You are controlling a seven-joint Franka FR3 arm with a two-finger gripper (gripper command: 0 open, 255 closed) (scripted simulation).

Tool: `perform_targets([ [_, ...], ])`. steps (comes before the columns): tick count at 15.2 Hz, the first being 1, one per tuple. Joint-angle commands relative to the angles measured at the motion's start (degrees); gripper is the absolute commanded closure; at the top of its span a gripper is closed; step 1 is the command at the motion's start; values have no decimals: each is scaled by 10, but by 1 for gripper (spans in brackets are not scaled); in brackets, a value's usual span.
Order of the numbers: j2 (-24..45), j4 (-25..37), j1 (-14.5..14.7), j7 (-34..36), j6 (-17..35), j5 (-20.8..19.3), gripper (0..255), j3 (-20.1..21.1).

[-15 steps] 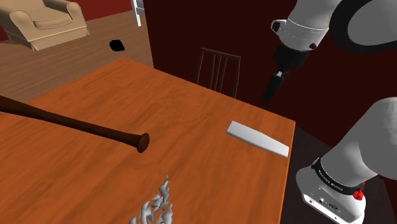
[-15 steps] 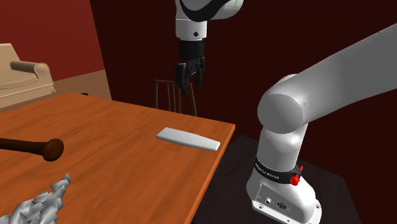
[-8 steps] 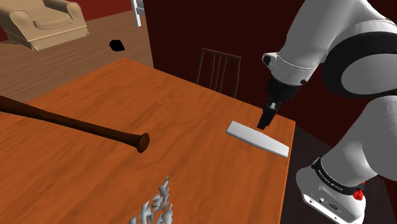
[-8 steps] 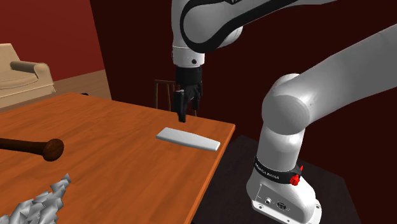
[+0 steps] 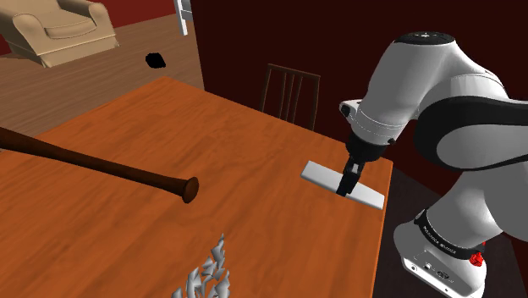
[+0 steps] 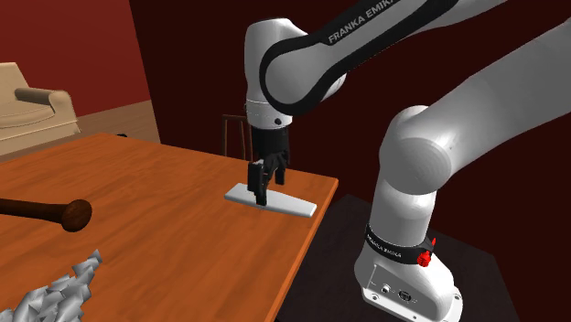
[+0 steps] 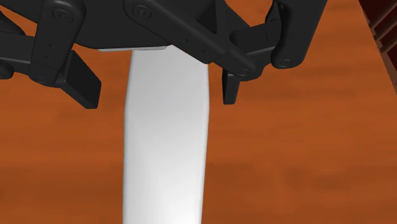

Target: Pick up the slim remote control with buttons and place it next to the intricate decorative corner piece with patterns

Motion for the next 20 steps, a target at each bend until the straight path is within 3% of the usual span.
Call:
perform_targets([
  [1,16,-11,1,-3,26,4,0,3],
  [2,28,-18,2,-3,46,8,0,6],
  [10,28,-18,2,-3,46,8,0,6],
  [11,28,-18,2,-3,46,8,255,6],
  [20,28,-18,2,-3,46,8,255,6],
])
